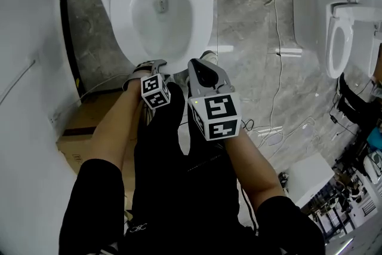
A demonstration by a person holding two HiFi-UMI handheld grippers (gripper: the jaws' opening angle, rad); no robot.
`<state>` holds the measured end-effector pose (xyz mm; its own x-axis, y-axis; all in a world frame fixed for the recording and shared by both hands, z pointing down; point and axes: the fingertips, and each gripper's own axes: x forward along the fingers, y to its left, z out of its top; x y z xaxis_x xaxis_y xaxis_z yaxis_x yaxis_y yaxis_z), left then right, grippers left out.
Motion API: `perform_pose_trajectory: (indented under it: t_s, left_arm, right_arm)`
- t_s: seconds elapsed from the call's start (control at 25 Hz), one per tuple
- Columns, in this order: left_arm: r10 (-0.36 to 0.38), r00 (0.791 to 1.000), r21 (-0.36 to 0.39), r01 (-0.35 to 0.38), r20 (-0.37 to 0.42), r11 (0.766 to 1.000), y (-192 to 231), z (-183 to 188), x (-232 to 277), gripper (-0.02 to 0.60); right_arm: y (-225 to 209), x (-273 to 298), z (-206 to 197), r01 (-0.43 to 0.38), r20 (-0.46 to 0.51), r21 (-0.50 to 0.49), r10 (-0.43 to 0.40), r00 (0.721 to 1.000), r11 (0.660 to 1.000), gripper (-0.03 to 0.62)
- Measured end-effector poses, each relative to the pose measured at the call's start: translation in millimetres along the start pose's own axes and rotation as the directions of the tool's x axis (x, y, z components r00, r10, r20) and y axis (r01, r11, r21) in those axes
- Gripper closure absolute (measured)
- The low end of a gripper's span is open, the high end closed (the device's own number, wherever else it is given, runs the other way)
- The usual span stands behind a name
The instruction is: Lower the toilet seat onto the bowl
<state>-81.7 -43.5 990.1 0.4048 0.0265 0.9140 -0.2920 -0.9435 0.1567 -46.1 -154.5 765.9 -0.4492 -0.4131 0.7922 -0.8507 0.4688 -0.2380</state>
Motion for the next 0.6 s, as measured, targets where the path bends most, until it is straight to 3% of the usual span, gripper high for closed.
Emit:
perform_pose_trajectory:
  t_s: [0.2, 0.6]
  left_arm:
    - [0.021, 1.000, -0.002, -0.021, -0.006, 1.000, 5, -5, 17, 0.383]
    - [0.041, 0.998, -0.005, -0.041, 0.055, 0.999, 6, -2, 20, 0.377]
  right_arm:
    - [-2, 11, -13, -0.014, -0.020, -0.001, 0.014, 1.000, 1.000, 0.585]
    - [-4, 18, -35, -0.027, -0.038, 0.017, 0.028, 0.999, 0.999, 0.585]
